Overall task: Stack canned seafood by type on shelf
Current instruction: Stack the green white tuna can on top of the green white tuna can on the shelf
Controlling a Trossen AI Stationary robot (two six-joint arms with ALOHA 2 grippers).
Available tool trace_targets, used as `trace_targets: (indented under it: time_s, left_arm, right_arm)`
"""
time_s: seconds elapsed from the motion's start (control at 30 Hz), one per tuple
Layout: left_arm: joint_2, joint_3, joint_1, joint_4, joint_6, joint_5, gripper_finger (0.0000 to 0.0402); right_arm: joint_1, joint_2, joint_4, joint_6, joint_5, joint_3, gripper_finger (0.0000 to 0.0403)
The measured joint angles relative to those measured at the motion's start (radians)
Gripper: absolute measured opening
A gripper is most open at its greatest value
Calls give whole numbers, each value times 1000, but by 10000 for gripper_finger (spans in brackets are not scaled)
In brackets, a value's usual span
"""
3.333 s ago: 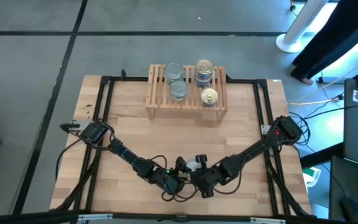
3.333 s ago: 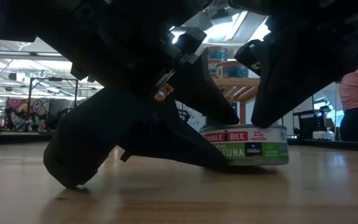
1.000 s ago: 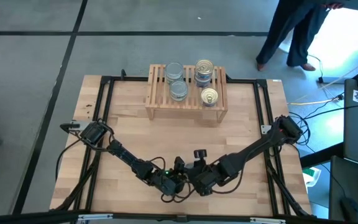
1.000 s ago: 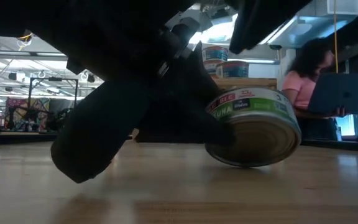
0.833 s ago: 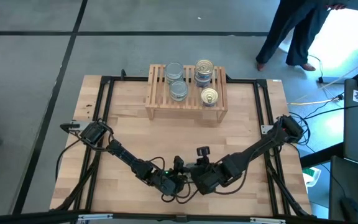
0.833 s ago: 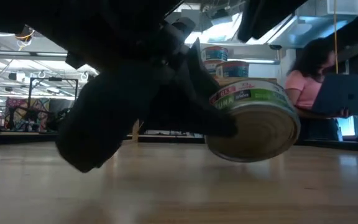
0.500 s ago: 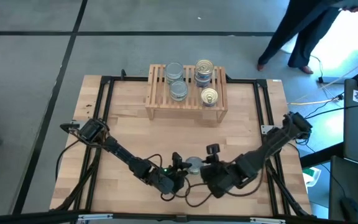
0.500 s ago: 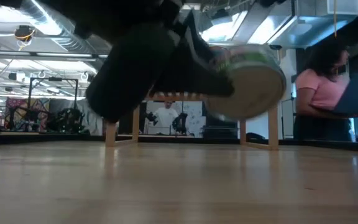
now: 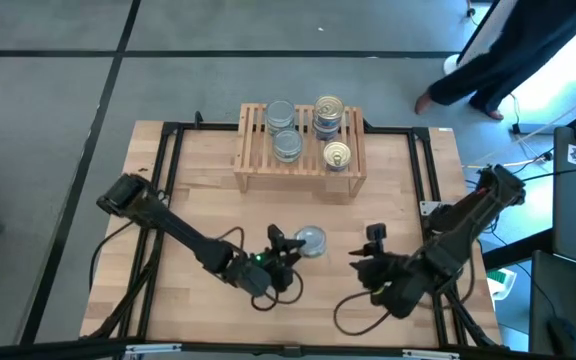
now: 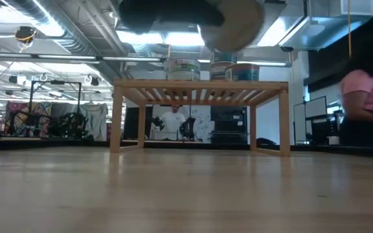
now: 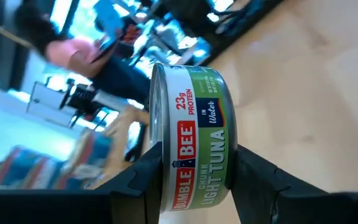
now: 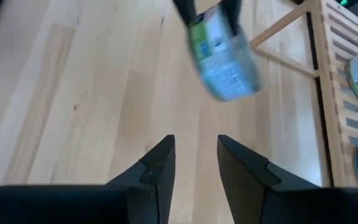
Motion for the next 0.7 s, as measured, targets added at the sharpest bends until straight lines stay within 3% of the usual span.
trace_targets:
  time_s: [0.17, 0.37, 0.7]
  left_arm:
    - [-104, 0, 53, -53, 66, -54, 143]
    - [-198, 1, 160, -56, 245, -81, 143]
    - [-223, 1, 367, -61, 494, -83, 143]
  right_arm:
    - [-1, -149, 160, -6, 1, -185, 120]
    - [-1, -308, 473, -9, -2, -443, 120]
    - [-3, -369, 1044, -61, -135, -804, 120]
